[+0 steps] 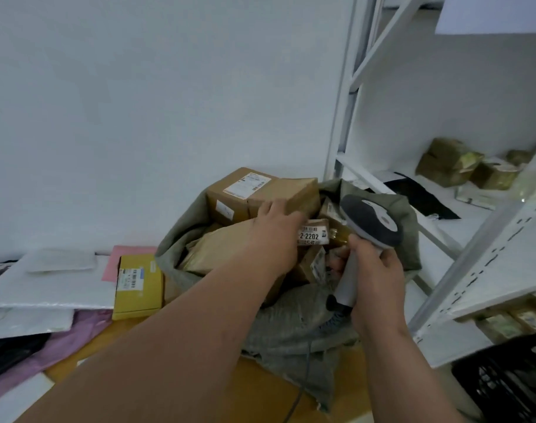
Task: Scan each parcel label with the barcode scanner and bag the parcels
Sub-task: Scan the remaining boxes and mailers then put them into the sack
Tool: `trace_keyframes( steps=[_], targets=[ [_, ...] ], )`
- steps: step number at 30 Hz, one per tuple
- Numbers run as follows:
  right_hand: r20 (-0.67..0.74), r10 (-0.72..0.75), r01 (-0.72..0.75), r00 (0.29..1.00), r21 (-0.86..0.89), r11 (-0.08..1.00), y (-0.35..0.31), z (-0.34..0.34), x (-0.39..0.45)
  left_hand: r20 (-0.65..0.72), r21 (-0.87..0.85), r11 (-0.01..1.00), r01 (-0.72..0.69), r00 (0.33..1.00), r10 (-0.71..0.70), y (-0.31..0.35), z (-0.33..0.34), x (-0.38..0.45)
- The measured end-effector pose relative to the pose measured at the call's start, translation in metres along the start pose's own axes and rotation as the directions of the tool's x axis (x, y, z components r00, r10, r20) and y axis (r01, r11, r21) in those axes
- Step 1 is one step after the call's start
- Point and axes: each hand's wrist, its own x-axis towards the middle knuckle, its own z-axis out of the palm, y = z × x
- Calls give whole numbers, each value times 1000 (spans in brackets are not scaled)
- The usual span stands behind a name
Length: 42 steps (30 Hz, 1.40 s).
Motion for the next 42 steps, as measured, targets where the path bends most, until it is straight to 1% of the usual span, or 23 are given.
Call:
trace_keyframes(
  steps=[1,2,4,6,9,11,16,19,22,24,26,28,30,34,38,42],
  targets=[
    [-1,11,-11,1000,0,1000,1,-1,1,51,81,997,-3,999,-1,-1,2,1],
    [-6,24,-24,1000,1,1000,3,-2,2,66,155,988,-8,998,-3,-2,3,2],
    [-19,47,-47,999,1,999,7,-1,4,37,268,963,-5,999,-5,-4,2,4],
    [-6,60,-60,998,-6,998,12,3,3,-18,296,955,23,1000,-19,-7,-2,5],
    [32,67,-66,997,-34,997,17,12,0,-146,269,960,81,988,-42,-18,-7,4],
    [69,70,-66,995,-55,996,18,19,-4,-202,214,970,118,977,-74,-31,-13,-2],
    [183,80,-66,980,-83,994,15,50,-25,-247,138,966,217,952,-179,-72,-29,-27],
    [248,51,-18,967,-136,991,17,74,-45,-274,82,950,302,923,-270,-107,-32,-46],
    [329,75,-22,941,-163,986,17,103,-70,-304,20,930,368,888,-345,-147,-35,-72],
    [375,74,1,924,-196,981,23,124,-87,-307,-2,911,413,867,-393,-177,-36,-93],
    [424,72,34,903,-238,971,33,147,-107,-289,-21,886,463,846,-449,-207,-35,-116],
    [472,106,28,875,-267,963,47,171,-128,-250,-35,860,510,828,-501,-239,-31,-139],
    [488,154,6,859,-310,951,65,194,-148,-181,-31,834,550,818,-546,-269,-26,-160],
    [462,247,-48,852,-400,915,106,229,-176,-19,2,789,614,789,-614,-322,-13,-193],
    [419,290,-56,861,-488,871,144,248,-193,57,32,782,622,780,-623,-359,1,-214],
    [374,335,-93,865,-537,838,170,251,-196,146,15,781,625,771,-620,-379,21,-219]
  ],
)
